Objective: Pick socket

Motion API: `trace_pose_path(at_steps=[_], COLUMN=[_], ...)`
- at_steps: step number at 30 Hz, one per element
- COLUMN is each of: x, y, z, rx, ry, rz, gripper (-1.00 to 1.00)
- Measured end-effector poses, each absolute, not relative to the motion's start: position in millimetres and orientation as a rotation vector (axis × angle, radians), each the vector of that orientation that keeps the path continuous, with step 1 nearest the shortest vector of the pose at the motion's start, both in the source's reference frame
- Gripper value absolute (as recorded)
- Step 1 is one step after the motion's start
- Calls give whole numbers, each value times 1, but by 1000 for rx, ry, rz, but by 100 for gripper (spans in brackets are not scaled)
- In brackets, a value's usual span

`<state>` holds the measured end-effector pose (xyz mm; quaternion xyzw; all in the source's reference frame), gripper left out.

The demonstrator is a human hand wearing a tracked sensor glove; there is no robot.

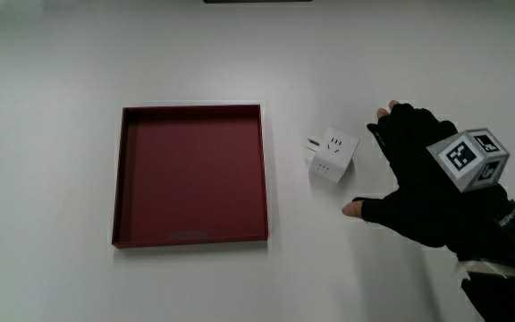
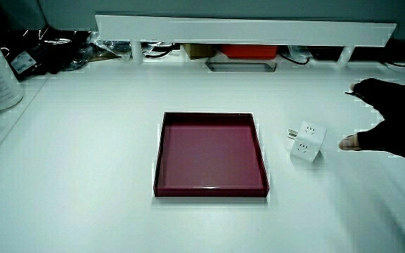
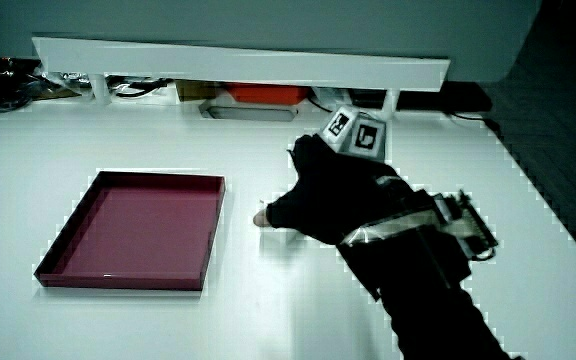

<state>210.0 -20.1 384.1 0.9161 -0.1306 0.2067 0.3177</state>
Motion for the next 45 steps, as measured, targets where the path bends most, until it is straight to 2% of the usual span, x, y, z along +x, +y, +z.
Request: trace_pose_path(at_steps=[1, 6, 7, 21, 35, 43, 45], x=[209, 206, 207, 208, 199, 197, 198], y=[-23, -33, -35, -57, -65, -65, -65], z=[385, 396, 402, 467, 516, 528, 530], rx=[2379, 2381, 2346, 2256, 2220, 2193, 2209], ry=[-350, -309, -303, -167, -96, -67, -62], rz=[576, 575, 603, 623, 566, 603, 604], gripper=[0, 0, 0, 0, 0, 0, 13])
